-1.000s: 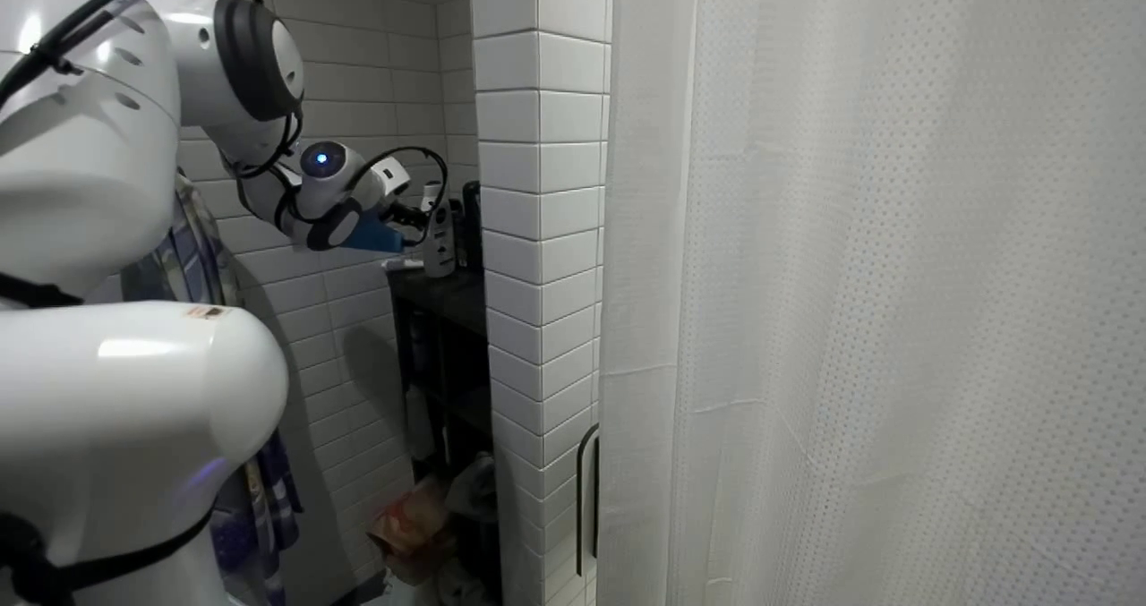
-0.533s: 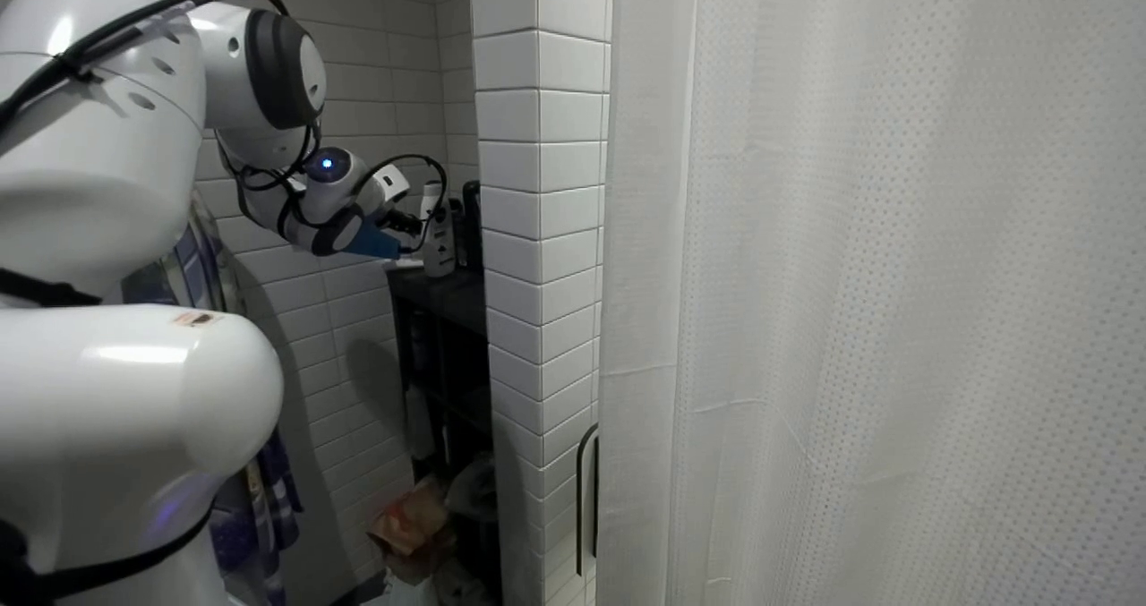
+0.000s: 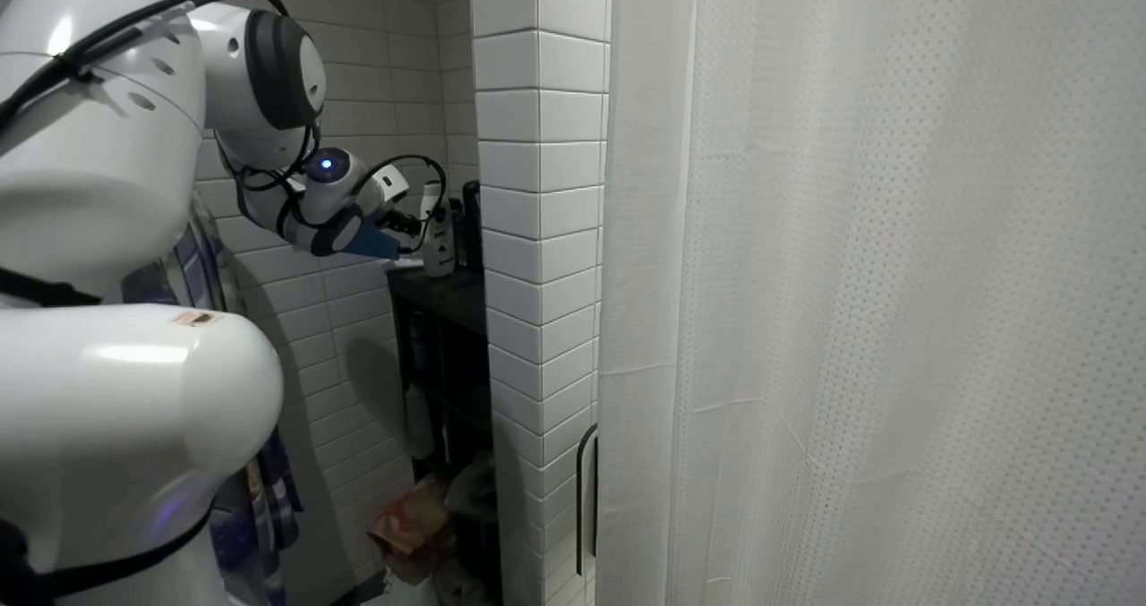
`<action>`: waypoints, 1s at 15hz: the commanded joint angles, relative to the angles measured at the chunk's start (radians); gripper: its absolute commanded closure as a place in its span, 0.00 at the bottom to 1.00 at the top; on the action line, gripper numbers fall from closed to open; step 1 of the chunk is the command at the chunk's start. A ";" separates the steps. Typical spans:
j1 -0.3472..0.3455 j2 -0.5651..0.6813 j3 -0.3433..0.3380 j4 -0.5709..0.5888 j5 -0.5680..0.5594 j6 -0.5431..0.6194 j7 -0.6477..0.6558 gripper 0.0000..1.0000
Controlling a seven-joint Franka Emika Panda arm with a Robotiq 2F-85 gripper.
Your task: Move the white Nivea bottle on the left to the right
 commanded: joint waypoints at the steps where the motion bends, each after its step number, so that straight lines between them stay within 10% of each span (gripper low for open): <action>1: -0.006 -0.004 0.007 -0.003 -0.007 -0.006 -0.002 0.00; 8: -0.022 -0.007 0.062 -0.003 -0.023 -0.010 0.000 0.00; 15: -0.004 -0.003 0.015 -0.030 -0.271 0.008 0.232 0.00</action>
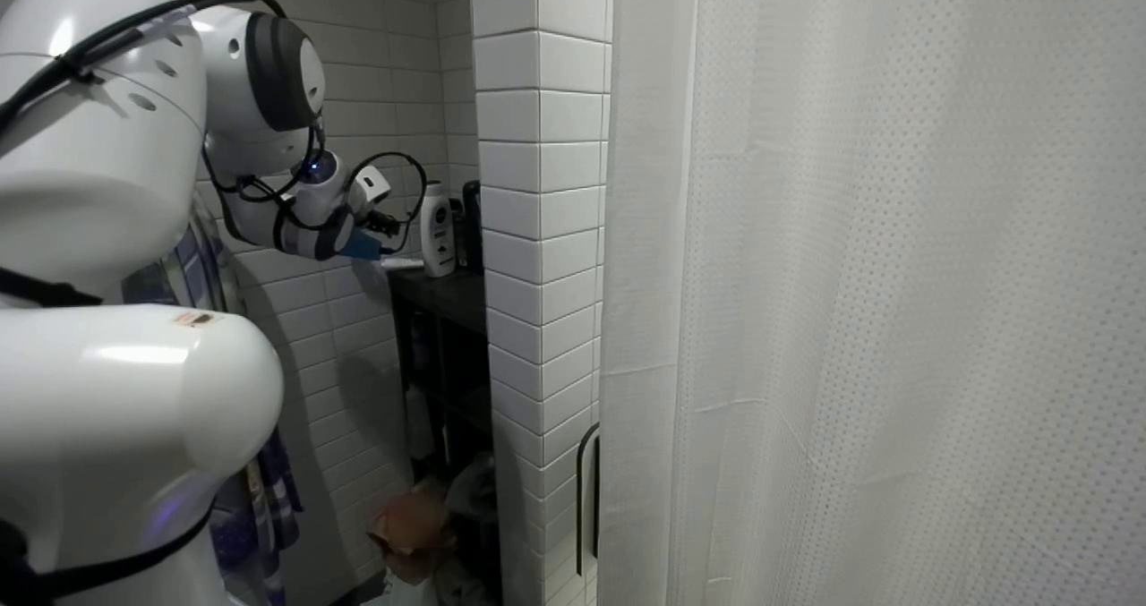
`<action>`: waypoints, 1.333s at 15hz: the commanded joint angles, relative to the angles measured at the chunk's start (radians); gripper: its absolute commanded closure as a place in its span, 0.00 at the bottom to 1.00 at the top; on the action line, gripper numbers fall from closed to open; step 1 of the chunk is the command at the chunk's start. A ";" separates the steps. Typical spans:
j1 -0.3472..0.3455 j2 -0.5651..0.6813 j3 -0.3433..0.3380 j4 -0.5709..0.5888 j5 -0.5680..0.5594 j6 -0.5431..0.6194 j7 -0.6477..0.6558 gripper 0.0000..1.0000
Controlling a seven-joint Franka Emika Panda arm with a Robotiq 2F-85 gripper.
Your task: Move the white Nivea bottle on the left to the right
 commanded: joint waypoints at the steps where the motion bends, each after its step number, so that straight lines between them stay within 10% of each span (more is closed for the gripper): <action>1: 0.006 -0.005 -0.018 -0.007 0.005 0.008 0.004 0.00; 20: 0.195 0.027 -0.302 0.024 0.136 0.005 0.003 0.00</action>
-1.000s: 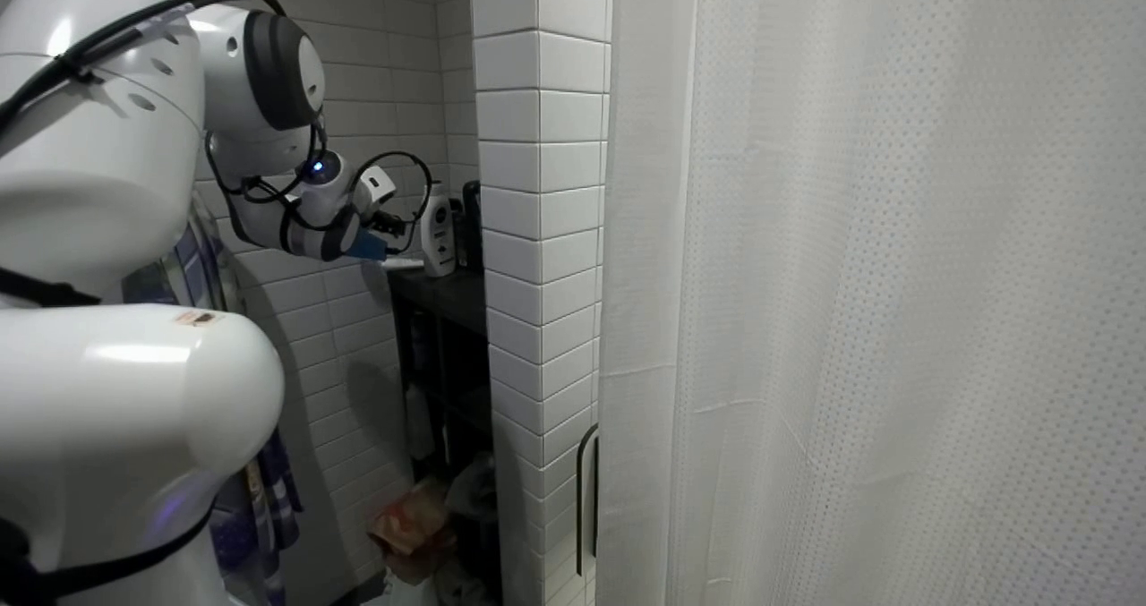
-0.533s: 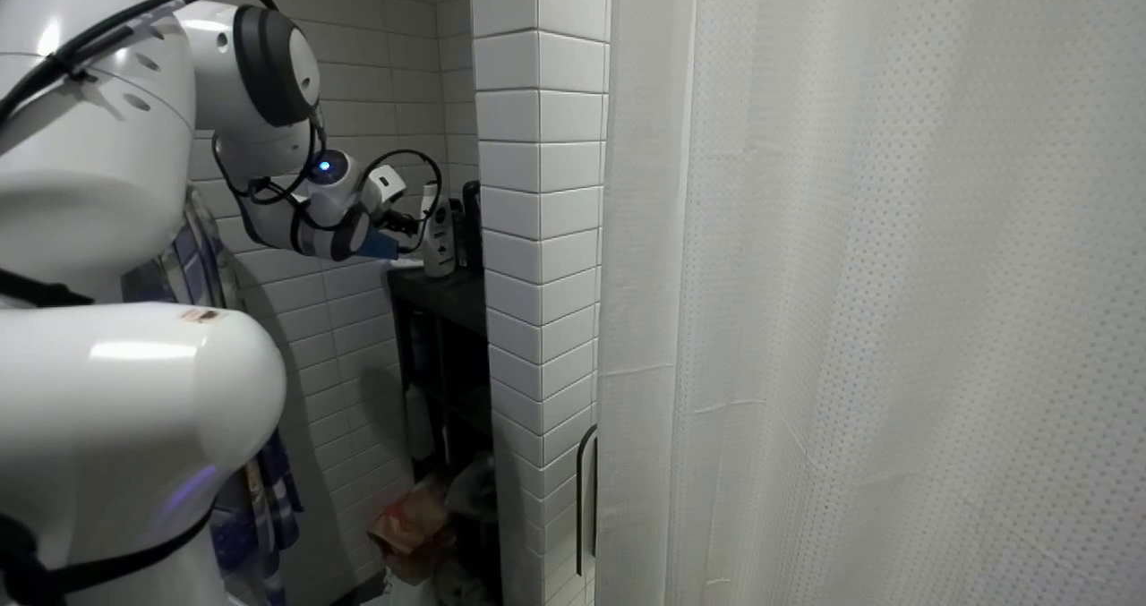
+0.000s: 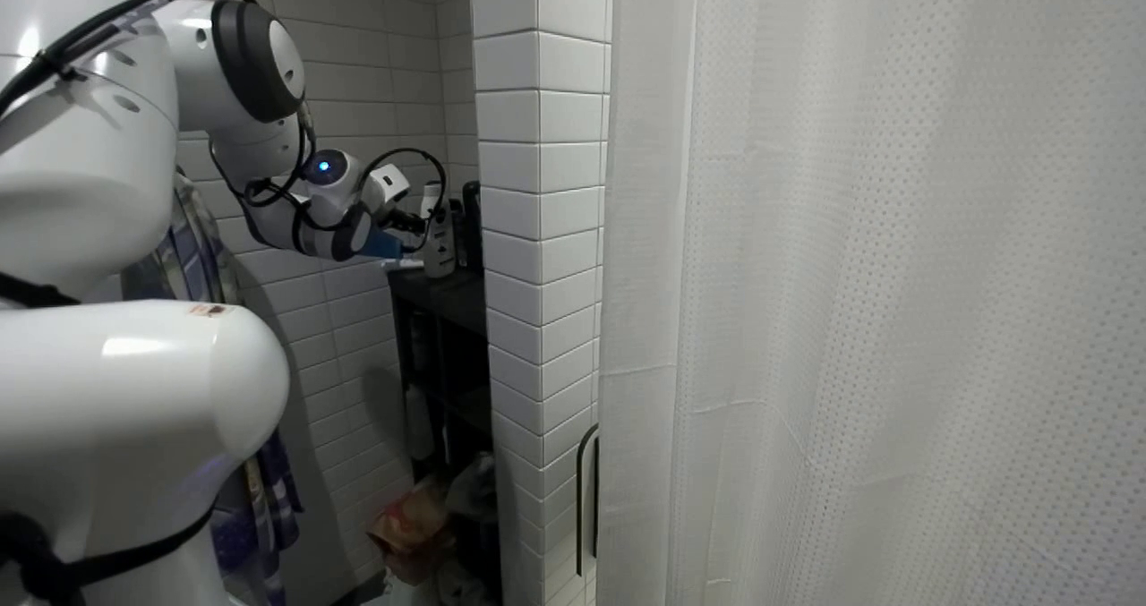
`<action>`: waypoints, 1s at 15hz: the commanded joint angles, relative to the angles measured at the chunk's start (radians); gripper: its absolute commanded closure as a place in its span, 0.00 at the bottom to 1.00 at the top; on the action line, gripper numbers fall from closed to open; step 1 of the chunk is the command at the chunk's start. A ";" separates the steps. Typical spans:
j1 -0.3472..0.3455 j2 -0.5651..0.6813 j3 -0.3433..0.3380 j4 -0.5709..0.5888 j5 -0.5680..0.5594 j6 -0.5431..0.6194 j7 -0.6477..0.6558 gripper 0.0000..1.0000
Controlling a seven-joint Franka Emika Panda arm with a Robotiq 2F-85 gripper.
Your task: Move the white Nivea bottle on the left to the right
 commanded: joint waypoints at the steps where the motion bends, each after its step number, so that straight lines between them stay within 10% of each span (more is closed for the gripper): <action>1: 0.055 0.027 -0.068 0.026 0.041 0.004 -0.001 0.00; 15: 0.167 0.099 -0.225 0.059 0.121 -0.006 0.005 0.00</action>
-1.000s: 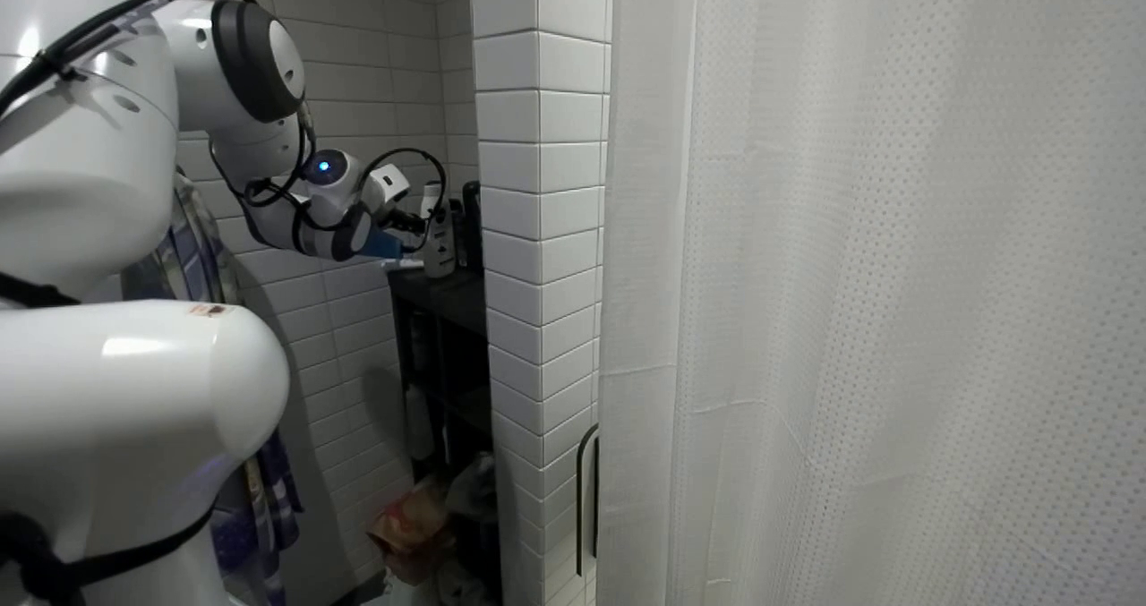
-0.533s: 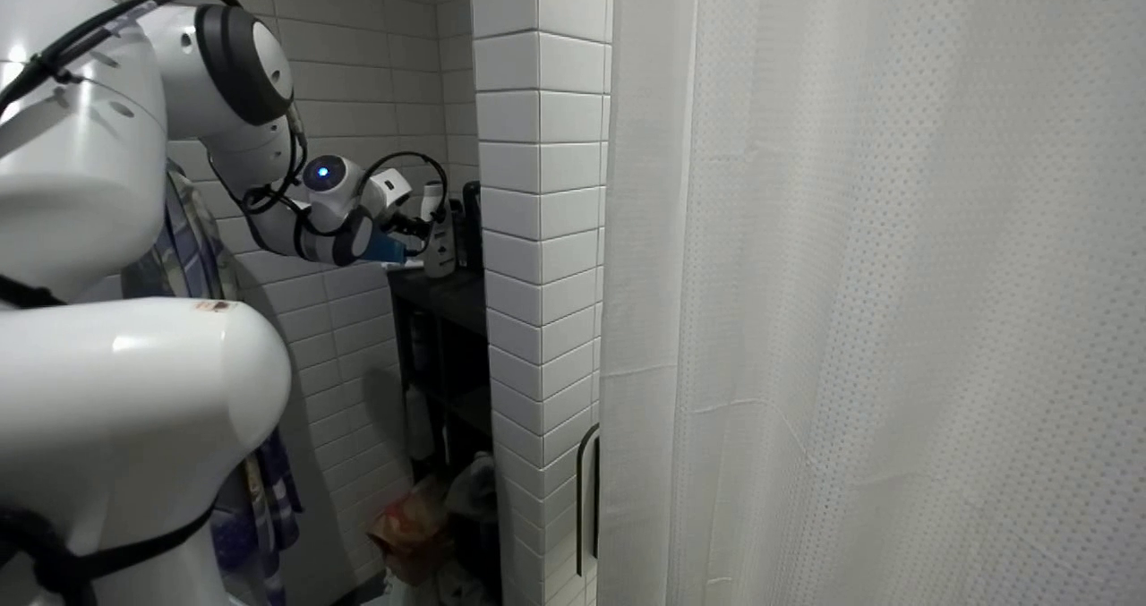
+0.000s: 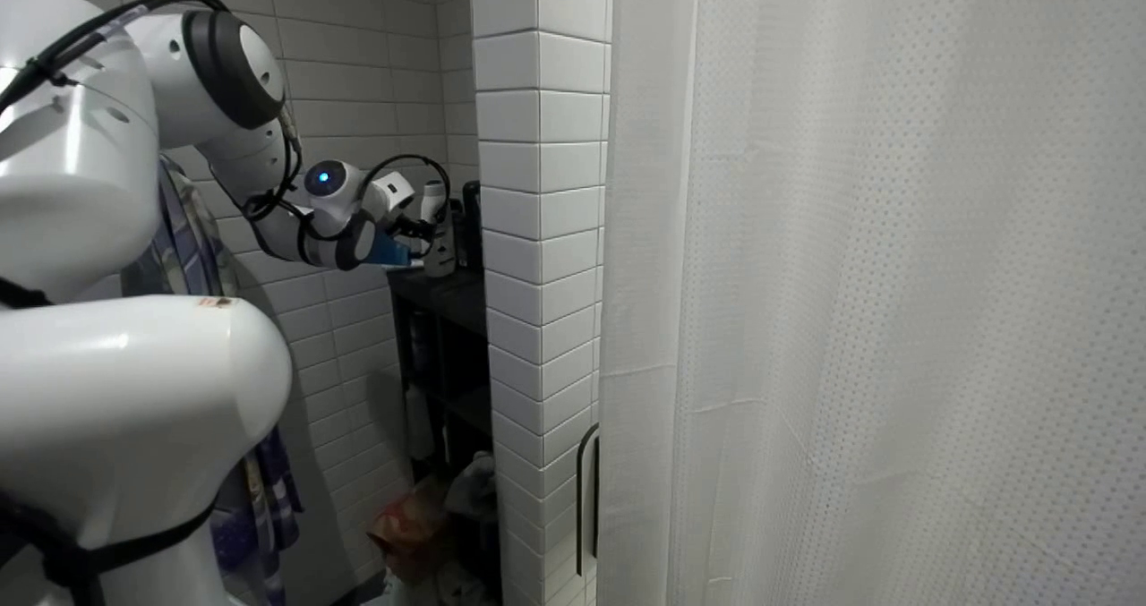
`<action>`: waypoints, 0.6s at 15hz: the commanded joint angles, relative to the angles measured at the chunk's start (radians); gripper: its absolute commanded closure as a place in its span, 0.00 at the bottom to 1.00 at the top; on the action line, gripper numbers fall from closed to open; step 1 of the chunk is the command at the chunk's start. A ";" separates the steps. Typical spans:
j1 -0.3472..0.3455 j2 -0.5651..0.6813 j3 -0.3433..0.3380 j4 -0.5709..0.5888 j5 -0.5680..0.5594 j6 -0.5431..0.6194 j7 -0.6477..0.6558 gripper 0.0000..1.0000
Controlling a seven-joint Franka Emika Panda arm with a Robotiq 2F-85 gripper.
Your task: Move the white Nivea bottle on the left to the right
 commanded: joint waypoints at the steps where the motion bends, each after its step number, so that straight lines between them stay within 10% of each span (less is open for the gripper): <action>1: 0.038 0.039 -0.056 0.040 0.039 -0.006 0.005 0.00; 9: 0.067 0.099 -0.126 0.106 0.078 -0.025 0.011 0.00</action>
